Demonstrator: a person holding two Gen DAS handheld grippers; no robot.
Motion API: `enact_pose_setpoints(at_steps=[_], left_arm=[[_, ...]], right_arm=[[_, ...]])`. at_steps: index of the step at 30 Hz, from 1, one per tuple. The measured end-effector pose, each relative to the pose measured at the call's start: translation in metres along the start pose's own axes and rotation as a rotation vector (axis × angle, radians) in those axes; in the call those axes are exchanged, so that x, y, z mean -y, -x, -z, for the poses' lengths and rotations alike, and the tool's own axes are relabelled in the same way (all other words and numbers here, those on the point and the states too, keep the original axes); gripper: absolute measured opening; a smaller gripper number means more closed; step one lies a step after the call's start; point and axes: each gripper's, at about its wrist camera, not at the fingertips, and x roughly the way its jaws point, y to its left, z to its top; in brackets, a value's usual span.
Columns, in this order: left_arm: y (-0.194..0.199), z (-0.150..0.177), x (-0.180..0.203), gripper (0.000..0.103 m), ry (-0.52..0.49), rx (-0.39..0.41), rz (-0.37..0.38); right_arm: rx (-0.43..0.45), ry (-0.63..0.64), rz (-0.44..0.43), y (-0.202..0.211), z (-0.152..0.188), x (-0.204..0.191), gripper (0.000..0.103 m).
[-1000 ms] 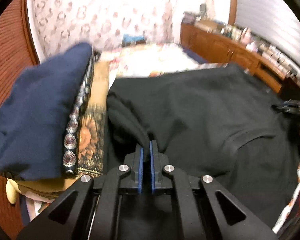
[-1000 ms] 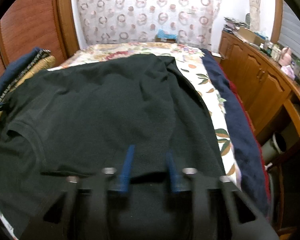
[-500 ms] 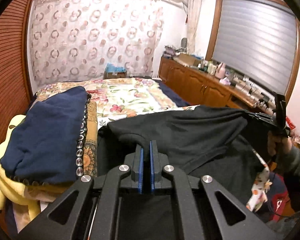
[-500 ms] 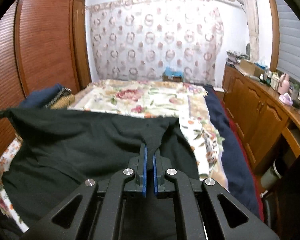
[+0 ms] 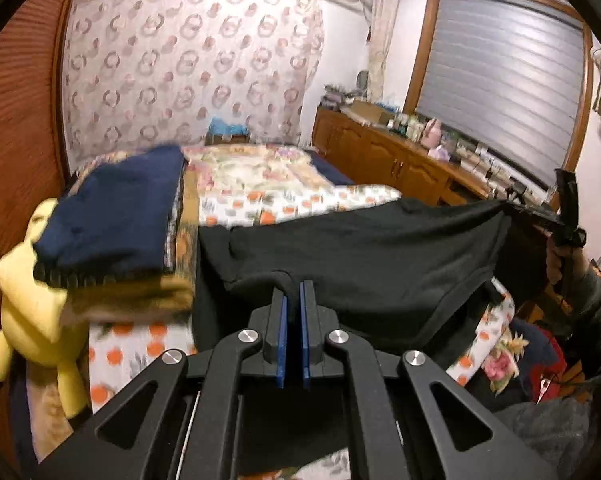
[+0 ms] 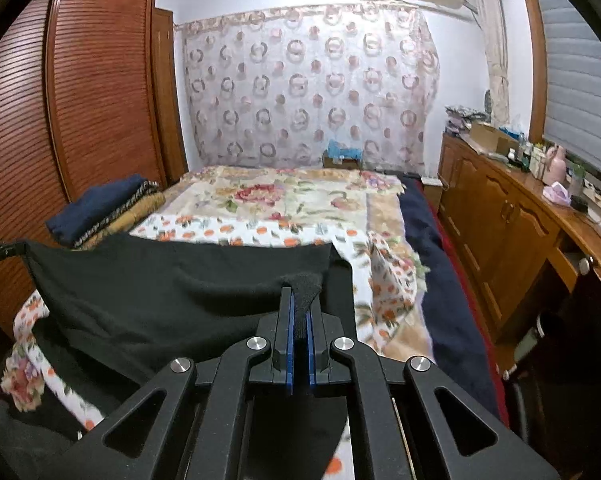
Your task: Fold small clothes
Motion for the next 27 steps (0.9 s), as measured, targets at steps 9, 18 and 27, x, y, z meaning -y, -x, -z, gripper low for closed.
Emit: enact_pose_setpoints(at_steps=[9, 18, 27], left_arm=[[-0.041, 0.049, -0.018, 0.006, 0.062, -0.122, -0.079], [-0.047, 0.064, -0.02, 0.044, 0.08, -0.147, -0.117], [-0.053, 0.075, -0.027, 0.047, 0.116, -0.165, -0.135]], right_arm=[[-0.187, 0.034, 0.069, -0.059, 0.037, -0.01, 0.004], [-0.13, 0.039, 0.076, -0.054, 0.023, -0.025, 0.034], [-0.123, 0.065, -0.041, -0.065, 0.036, -0.056, 0.041]])
